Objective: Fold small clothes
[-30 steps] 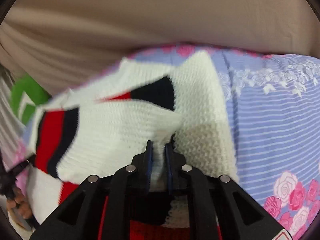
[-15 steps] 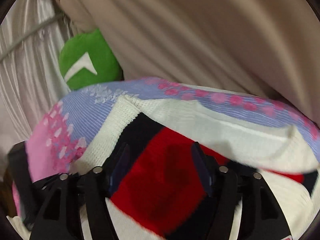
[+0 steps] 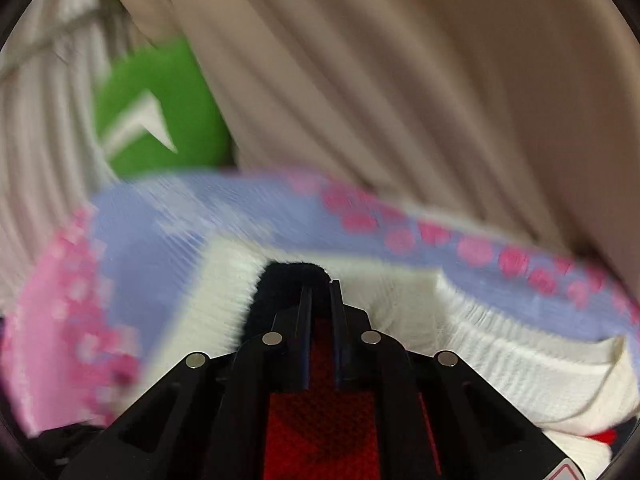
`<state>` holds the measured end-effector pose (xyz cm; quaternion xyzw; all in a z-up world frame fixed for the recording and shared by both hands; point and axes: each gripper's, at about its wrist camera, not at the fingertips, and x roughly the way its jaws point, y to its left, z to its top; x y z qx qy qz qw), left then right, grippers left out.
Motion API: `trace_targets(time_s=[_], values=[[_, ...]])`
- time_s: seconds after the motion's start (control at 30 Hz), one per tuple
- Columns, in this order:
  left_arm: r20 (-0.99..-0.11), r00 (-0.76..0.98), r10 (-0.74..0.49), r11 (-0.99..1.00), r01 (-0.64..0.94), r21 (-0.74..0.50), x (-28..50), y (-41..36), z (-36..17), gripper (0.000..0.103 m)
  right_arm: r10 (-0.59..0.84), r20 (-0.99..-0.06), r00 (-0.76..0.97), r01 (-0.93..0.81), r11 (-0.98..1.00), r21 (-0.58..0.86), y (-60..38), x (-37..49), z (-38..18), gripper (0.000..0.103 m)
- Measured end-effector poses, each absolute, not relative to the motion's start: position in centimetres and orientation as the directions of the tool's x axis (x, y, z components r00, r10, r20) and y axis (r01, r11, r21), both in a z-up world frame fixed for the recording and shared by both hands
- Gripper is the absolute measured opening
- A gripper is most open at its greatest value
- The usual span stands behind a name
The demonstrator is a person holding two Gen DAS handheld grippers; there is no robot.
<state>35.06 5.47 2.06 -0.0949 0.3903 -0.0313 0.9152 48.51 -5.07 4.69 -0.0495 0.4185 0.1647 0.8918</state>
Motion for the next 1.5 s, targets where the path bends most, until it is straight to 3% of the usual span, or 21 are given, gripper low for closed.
trace_targets(time_s=[0.17, 0.3, 0.43, 0.6, 0.63, 0.7, 0.87, 0.93, 0.97, 1.0, 1.1, 1.23, 1.27, 1.3, 1.33, 1.37, 1.5], values=[[-0.708, 0.693, -0.140, 0.979, -0.011, -0.204, 35.0, 5.6, 2.1, 0.017, 0.332, -0.678, 0.656, -0.324, 0.935, 0.144, -8.2, 45.4, 8.4, 0.015], [-0.709, 0.689, -0.154, 0.976, -0.005, -0.217, 35.2, 6.0, 2.0, 0.017, 0.281, -0.632, 0.722, -0.222, 0.960, 0.172, -17.2, 39.6, 8.8, 0.054], [-0.709, 0.690, -0.144, 0.978, -0.010, -0.209, 35.3, 6.0, 2.0, 0.017, 0.082, -0.677, 0.732, 0.059, 0.981, 0.183, -29.3, 33.1, 5.6, 0.058], [-0.709, 0.695, -0.121, 0.984, -0.012, -0.179, 35.1, 5.5, 2.0, 0.017, 0.133, -0.712, 0.690, 0.068, 0.967, 0.246, -31.8, 31.4, 2.3, 0.059], [-0.708, 0.695, -0.125, 0.983, -0.009, -0.182, 35.1, 5.6, 2.0, 0.017, 0.135, -0.712, 0.689, 0.049, 0.972, 0.232, -31.3, 31.6, 2.3, 0.058], [-0.707, 0.694, -0.137, 0.981, -0.004, -0.194, 35.0, 5.8, 2.0, 0.017, 0.210, -0.705, 0.678, -0.022, 0.964, 0.265, -30.5, 32.3, 2.7, 0.008], [-0.704, 0.696, -0.143, 0.980, 0.001, -0.198, 34.7, 6.1, 2.0, 0.017, 0.182, -0.610, 0.772, -0.025, 0.966, 0.256, -30.8, 30.4, 6.3, 0.007], [-0.707, 0.694, -0.137, 0.983, 0.007, -0.183, 34.7, 5.7, 2.0, 0.019, 0.114, -0.648, 0.753, 0.048, 0.973, 0.227, -32.2, 30.8, 4.8, 0.007], [-0.709, 0.694, -0.125, 0.986, 0.007, -0.167, 34.6, 5.4, 2.0, 0.019, 0.076, -0.699, 0.711, 0.099, 0.973, 0.207, -33.2, 31.6, 3.1, 0.000], [-0.710, 0.695, -0.111, 0.989, 0.005, -0.150, 34.5, 5.2, 2.0, 0.019, 0.043, -0.748, 0.662, 0.141, 0.973, 0.180, -33.5, 32.3, 1.1, 0.000], [-0.713, 0.695, -0.090, 0.993, 0.005, -0.120, 34.5, 4.7, 2.1, 0.020, 0.090, -0.719, 0.690, 0.153, 0.952, 0.265, -34.4, 31.5, 1.7, 0.000], [-0.709, 0.692, -0.140, 0.987, 0.038, -0.157, 32.3, 5.9, 2.9, 0.026, 0.138, -0.651, 0.747, 0.114, 0.937, 0.330, -34.7, 25.4, 5.0, 0.011], [-0.707, 0.692, -0.148, 0.986, 0.045, -0.162, 31.0, 6.5, 3.2, 0.031, 0.138, -0.642, 0.754, 0.103, 0.941, 0.323, -34.8, 23.2, 5.5, 0.023], [-0.709, 0.689, -0.150, 0.986, 0.053, -0.157, 29.1, 7.2, 3.6, 0.047, 0.135, -0.636, 0.760, 0.095, 0.945, 0.313, -34.7, 20.8, 5.8, 0.045], [-0.712, 0.685, -0.158, 0.986, 0.065, -0.156, 27.6, 7.8, 3.8, 0.060, 0.134, -0.631, 0.764, 0.087, 0.948, 0.307, -34.4, 17.4, 5.8, 0.056], [-0.716, 0.676, -0.176, 0.983, 0.086, -0.160, 25.5, 8.6, 4.0, 0.062, 0.137, -0.633, 0.761, 0.080, 0.950, 0.303, -34.4, 14.7, 5.2, 0.068], [-0.749, 0.591, -0.301, 0.954, 0.177, -0.244, 17.0, 11.7, 3.5, 0.068, 0.202, -0.681, 0.704, 0.063, 0.937, 0.344, -34.8, 4.0, 1.6, 0.069]])
